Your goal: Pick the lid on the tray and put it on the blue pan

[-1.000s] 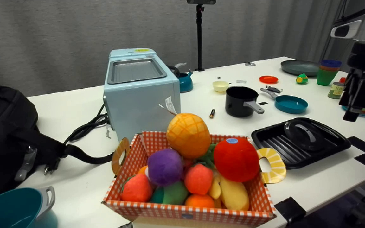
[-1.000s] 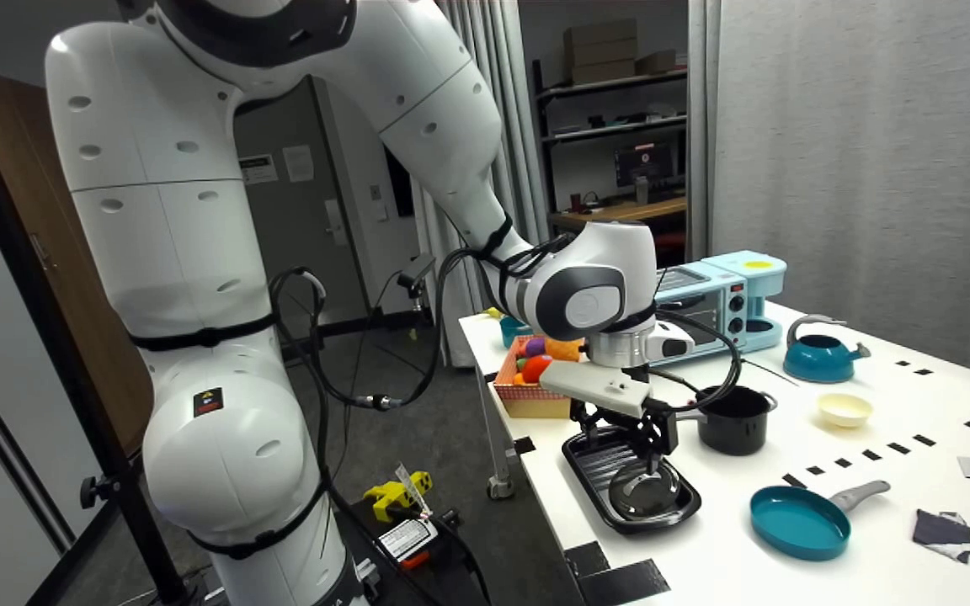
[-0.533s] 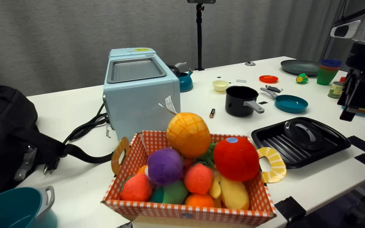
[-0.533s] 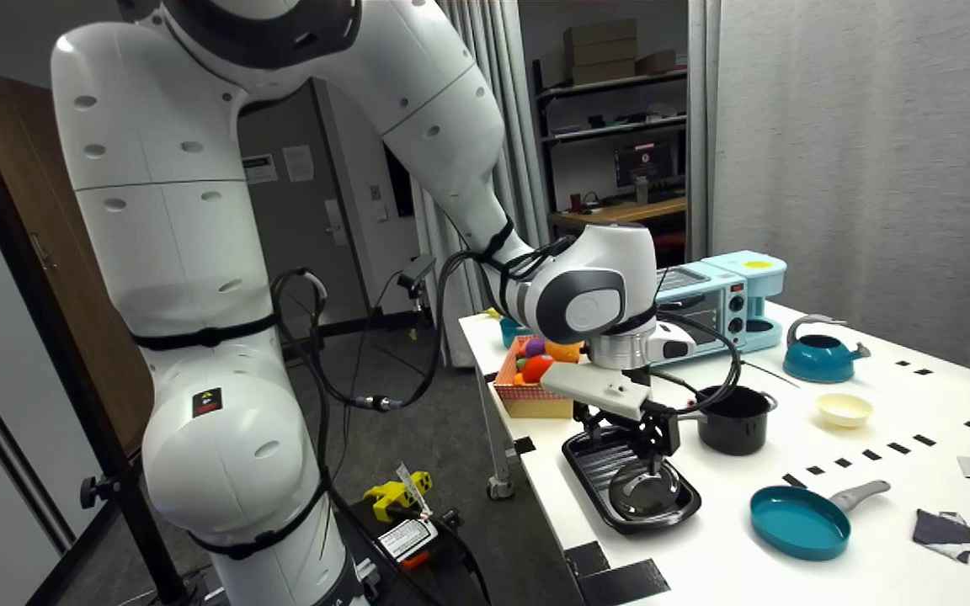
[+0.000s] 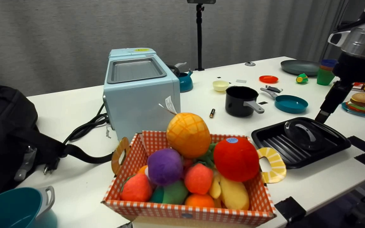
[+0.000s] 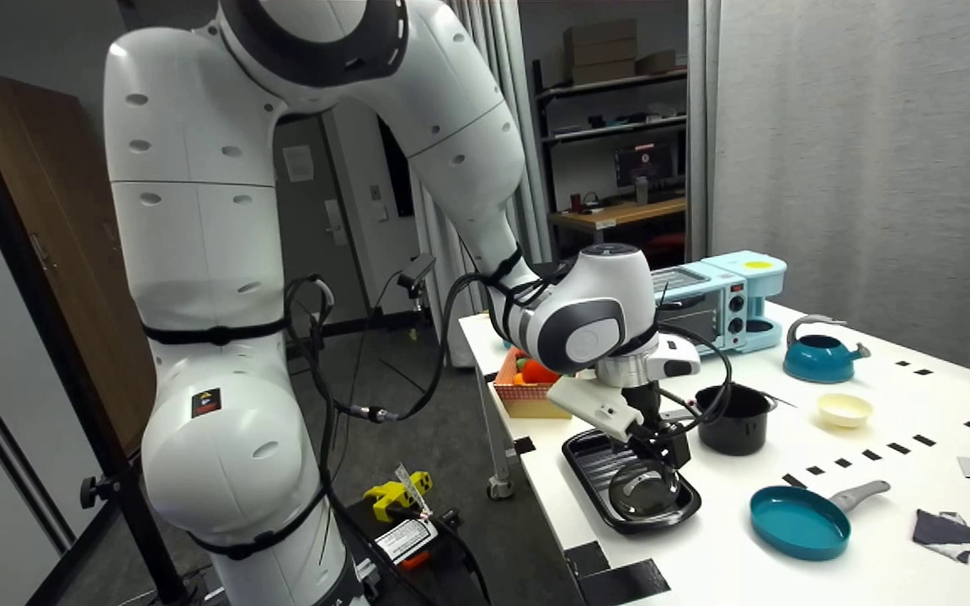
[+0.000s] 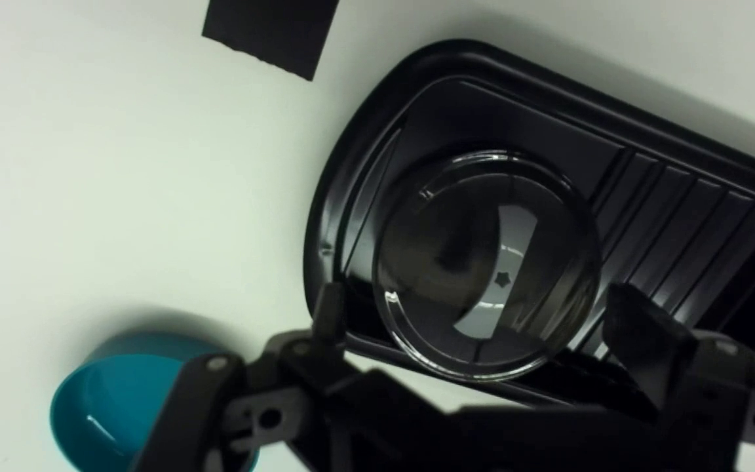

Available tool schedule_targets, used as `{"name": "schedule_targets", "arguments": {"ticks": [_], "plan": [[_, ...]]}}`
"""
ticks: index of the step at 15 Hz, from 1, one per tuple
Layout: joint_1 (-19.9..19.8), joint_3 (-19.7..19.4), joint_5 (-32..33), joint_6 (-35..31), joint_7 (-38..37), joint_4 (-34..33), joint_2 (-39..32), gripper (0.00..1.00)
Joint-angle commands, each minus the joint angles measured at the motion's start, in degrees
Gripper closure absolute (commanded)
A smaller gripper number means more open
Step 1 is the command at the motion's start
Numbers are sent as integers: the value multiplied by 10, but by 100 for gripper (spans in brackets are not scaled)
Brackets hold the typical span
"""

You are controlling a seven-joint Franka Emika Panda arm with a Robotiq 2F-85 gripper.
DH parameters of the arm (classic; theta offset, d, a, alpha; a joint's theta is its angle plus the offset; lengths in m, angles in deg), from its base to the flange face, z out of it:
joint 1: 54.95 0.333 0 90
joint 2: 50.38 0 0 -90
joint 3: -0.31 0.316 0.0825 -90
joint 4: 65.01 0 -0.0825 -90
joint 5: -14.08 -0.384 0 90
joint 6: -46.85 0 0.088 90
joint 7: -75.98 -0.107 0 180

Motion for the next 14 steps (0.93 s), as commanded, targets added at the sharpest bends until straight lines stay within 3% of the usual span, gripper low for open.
{"name": "schedule_targets", "arguments": {"ticks": [1,14], "plan": [[-7,17,-8,-60,-55,-9,-45,0],[21,13,-14,-180,-173,-32,-143,0]]}}
